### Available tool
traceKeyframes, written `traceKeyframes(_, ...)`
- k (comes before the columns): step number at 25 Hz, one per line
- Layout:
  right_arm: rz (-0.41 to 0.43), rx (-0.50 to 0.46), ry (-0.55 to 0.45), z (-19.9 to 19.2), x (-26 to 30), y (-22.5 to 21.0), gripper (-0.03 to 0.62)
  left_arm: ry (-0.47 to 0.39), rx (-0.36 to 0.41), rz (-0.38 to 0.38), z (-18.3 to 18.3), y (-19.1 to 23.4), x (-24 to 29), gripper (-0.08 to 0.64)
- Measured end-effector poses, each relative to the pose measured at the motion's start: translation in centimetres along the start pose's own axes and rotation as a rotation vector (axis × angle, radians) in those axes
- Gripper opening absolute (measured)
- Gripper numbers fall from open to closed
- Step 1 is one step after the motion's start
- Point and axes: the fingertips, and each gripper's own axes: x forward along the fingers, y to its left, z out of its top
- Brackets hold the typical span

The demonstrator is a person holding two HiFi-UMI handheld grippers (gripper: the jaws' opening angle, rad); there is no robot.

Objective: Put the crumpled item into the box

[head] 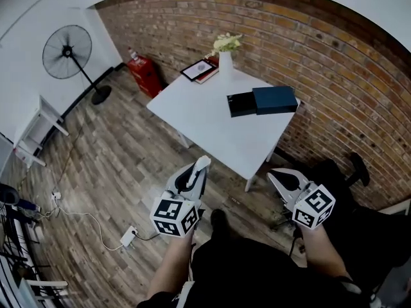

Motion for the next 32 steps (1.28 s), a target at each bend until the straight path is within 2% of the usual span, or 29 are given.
traceKeyframes(8, -0.004, -0.014, 0.063, 1.4, 9.0, -3.0, 0.0, -0.005, -0.039, -0.028, 1.7, 8.5, 6.8, 0.075)
traceKeyframes(13, -0.033, -0.02, 0.095, 2.4, 13.2, -5.3, 0.0, -0.006, -0.035, -0.078, 3.0, 11.7, 10.7, 0.077)
traceKeyframes(18, -0.059, -0.029, 0.134, 2.1, 16.9, -6.9, 0.0, 0.019, -0.068, -0.103, 2.9, 14.9, 13.9, 0.077)
traceKeyframes(24, -0.047, -0.032, 0.126, 3.0, 20.2, -8.6, 0.0, 0.059, -0.059, -0.139, 2.8, 16.3, 17.3, 0.075)
traceKeyframes(29, -0.028, -0.009, 0.12, 2.9, 20.8, -12.0, 0.0, 0.08, -0.06, -0.121, 2.9, 16.5, 20.7, 0.077)
traceKeyframes(32, -0.024, 0.01, 0.119, 3.0, 20.7, -14.9, 0.0, 0.075, -0.089, -0.105, 3.7, 16.2, 23.2, 0.077)
